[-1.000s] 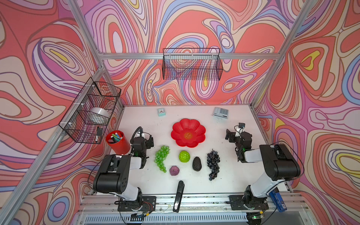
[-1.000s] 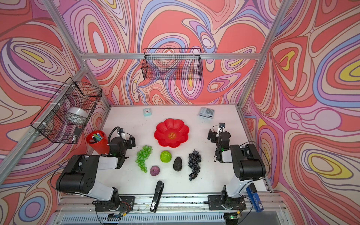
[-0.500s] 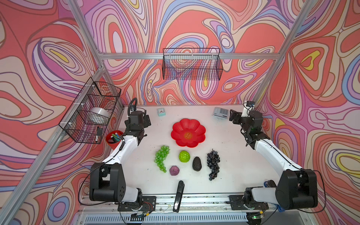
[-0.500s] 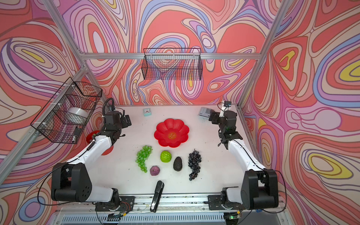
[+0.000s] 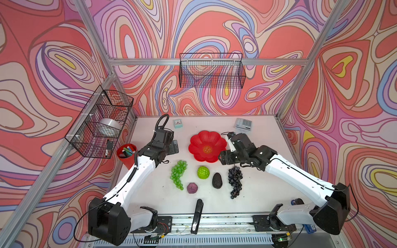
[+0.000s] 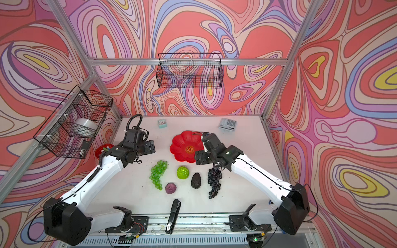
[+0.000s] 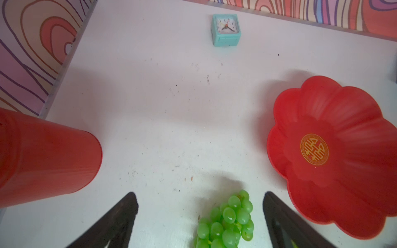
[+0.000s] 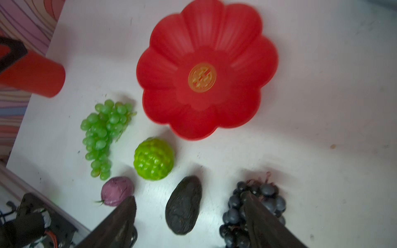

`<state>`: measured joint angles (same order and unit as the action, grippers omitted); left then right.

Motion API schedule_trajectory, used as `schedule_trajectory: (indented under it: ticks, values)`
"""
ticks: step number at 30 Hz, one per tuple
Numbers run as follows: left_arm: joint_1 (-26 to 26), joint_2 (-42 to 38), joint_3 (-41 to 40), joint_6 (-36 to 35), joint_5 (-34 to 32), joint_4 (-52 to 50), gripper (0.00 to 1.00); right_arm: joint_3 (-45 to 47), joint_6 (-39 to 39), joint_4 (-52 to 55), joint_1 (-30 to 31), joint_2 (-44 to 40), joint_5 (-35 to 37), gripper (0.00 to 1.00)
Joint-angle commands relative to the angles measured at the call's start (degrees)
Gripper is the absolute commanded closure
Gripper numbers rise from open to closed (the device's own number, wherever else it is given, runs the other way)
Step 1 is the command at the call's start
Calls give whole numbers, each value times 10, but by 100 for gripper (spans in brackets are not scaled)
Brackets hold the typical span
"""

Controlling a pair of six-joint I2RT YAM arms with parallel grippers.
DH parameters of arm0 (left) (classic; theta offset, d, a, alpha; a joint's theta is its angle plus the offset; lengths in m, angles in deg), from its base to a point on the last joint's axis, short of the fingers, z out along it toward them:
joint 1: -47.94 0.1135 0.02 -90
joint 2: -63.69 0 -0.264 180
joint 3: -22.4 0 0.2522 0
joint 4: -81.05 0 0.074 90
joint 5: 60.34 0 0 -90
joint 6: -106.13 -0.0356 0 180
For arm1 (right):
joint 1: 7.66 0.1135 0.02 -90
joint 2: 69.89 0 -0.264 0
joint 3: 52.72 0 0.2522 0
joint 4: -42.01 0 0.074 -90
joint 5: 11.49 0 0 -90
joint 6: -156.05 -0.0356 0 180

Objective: Arrange fruit in a fruit bowl
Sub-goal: Pick up the fruit from the center of the table.

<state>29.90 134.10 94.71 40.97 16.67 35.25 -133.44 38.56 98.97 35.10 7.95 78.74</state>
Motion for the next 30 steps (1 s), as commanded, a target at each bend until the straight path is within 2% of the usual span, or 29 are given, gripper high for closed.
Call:
schedule_trajectory:
  ticks: [1,9,15,20,30]
  values:
    - [-22,-26,-26,34,0,-44,5,13,-91,38,28,36,-15,17]
    - [-39,-70,-54,45,15,-43,6,22,-96,10,48,151,-58,20]
    - [-39,-103,-76,43,10,-33,5,38,-96,-12,50,188,-62,25]
    - [-39,-105,-80,46,11,-35,5,40,-85,-17,50,209,-58,27]
    - [-39,-100,-73,46,11,-39,5,54,-72,-38,50,232,-59,39]
